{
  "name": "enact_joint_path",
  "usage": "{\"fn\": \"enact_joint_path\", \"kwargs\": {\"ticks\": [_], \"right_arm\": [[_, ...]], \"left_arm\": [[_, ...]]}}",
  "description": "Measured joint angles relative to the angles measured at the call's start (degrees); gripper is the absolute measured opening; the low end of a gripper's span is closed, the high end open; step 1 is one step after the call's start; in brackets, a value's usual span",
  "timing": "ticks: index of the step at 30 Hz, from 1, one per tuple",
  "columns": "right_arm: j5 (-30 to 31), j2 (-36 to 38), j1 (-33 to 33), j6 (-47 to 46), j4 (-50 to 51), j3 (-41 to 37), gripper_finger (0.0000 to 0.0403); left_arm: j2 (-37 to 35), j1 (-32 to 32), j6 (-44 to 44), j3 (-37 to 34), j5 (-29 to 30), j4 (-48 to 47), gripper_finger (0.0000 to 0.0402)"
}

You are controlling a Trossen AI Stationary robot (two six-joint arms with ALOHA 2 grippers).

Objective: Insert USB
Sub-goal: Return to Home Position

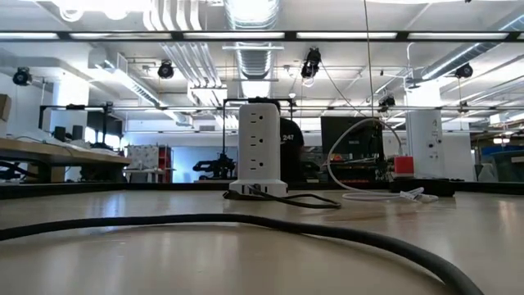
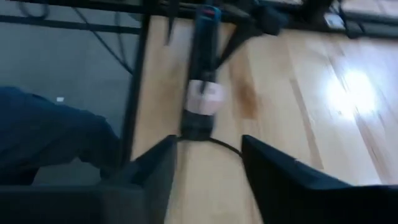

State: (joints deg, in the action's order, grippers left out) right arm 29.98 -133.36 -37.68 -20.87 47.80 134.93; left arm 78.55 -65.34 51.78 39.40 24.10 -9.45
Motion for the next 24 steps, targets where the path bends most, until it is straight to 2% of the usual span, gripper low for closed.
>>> {"fn": "enact_joint_path", "kwargs": {"ticks": [4,6,8,10,15,19,24], "right_arm": [[-1.6,0.3,-1.2,7.3,-0.7,0.0,0.0053],[-3.5,0.7,-0.9,11.8,-0.7,0.0,0.0015],[-4.6,1.5,-0.1,14.7,-1.6,0.0,0.0011],[-6.1,2.5,0.9,17.2,-1.8,0.0,0.0011],[-13.1,4.7,5.1,22.6,-0.5,0.0,0.0003],[-14.1,5.4,8.5,23.1,2.5,0.0,0.0001],[-16.8,5.4,12.6,28.4,5.0,-1.1,0.0001]], "left_arm": [[-3.1,0.4,-2.5,0.0,2.7,-0.1,0.0382],[-4.6,0.6,-4.6,0.0,7.3,-0.1,0.038],[-6.2,1.0,-9.5,0.0,12.7,-1.6,0.0377],[-9.2,2.5,-15.0,0.0,15.5,-2.8,0.0373],[-18.5,7.0,-28.9,-0.1,16.0,-5.8,0.0368],[-24.3,9.5,-43.0,-0.1,16.1,-5.8,0.0366],[-28.6,13.6,-53.5,-0.2,16.1,-6.7,0.037]]}}
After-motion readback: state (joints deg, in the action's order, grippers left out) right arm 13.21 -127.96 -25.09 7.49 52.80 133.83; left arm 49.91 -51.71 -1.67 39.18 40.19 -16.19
